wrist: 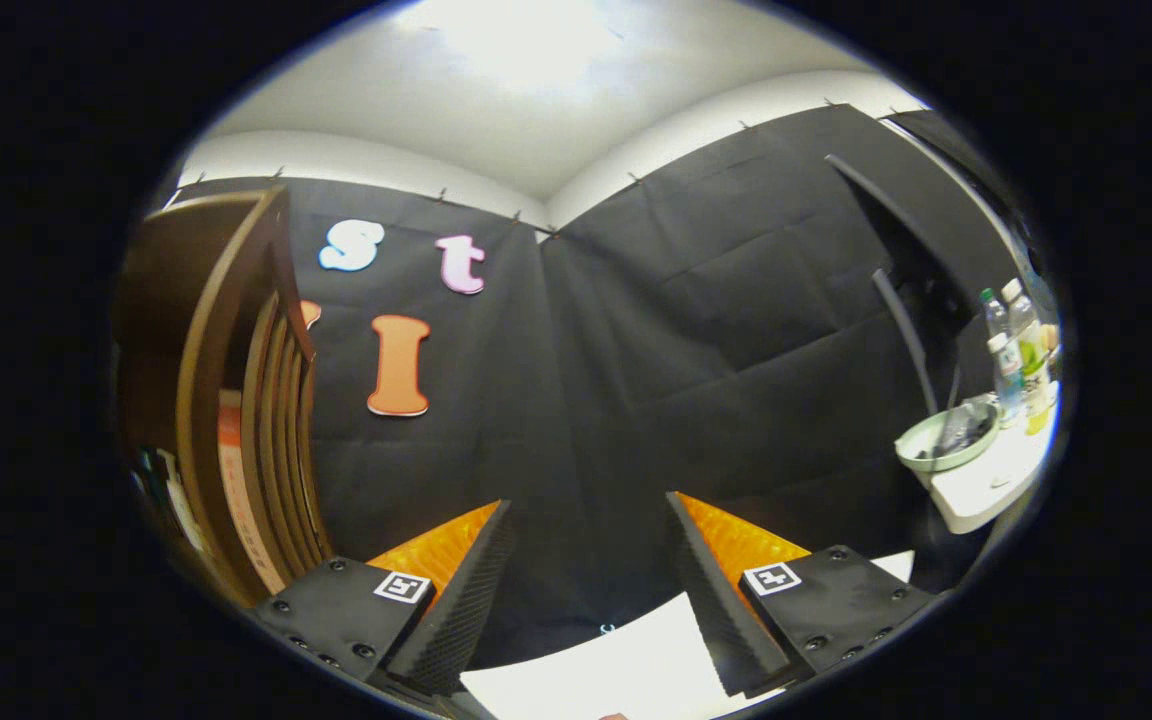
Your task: Pull open the drawer, take out the items inside it, and place them on the countertop above the cabinet.
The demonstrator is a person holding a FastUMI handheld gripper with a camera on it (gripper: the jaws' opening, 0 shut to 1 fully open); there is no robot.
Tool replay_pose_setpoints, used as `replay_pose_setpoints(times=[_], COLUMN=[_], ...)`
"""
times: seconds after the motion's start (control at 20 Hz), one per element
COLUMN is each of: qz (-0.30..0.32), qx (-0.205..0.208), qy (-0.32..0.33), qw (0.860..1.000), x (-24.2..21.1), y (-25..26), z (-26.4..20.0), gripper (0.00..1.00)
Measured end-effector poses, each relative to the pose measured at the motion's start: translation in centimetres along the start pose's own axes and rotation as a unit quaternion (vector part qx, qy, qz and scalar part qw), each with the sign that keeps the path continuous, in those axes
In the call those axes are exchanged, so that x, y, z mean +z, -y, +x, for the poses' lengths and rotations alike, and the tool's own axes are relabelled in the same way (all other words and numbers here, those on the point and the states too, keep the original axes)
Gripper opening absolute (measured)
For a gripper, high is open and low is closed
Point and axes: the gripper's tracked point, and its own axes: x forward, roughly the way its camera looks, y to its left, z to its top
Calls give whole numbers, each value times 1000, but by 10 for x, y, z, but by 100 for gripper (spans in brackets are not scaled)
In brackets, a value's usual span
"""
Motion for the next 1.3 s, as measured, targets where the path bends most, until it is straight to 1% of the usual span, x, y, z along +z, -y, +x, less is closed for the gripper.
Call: replay_pose_setpoints(times=[0.05,0.15,0.2,0.3,0.4,0.45,0.55,0.65,0.7,0.8,0.95,1.0,1.05,1.1,1.2,1.3], qz=[16,22,20,22,30,24,6,9,14,-8,-48,-51,-47,-38,-22,-28], qx=[-3,12,27,73,125,142,161,168,178,225,264,268,277,289,305,316], qy=[-10,-34,-47,-63,-72,-73,-76,-65,-61,-69,-67,-92,-125,-141,-117,-98], qw=[1000,999,998,995,989,987,984,984,982,972,961,958,952,946,945,943], x=[11,22,21,26,34,38,39,40,37,22,0,-15,-30,-42,-37,-22], y=[-12,-43,-59,-101,-146,-163,-187,-209,-224,-264,-301,-304,-305,-313,-328,-337], z=[-25,-76,-97,-138,-174,-189,-211,-247,-265,-298,-337,-351,-371,-385,-390,-383], gripper=[98,98,98,98,98,98,98,98,98,98,98,98,98,98,98,98])
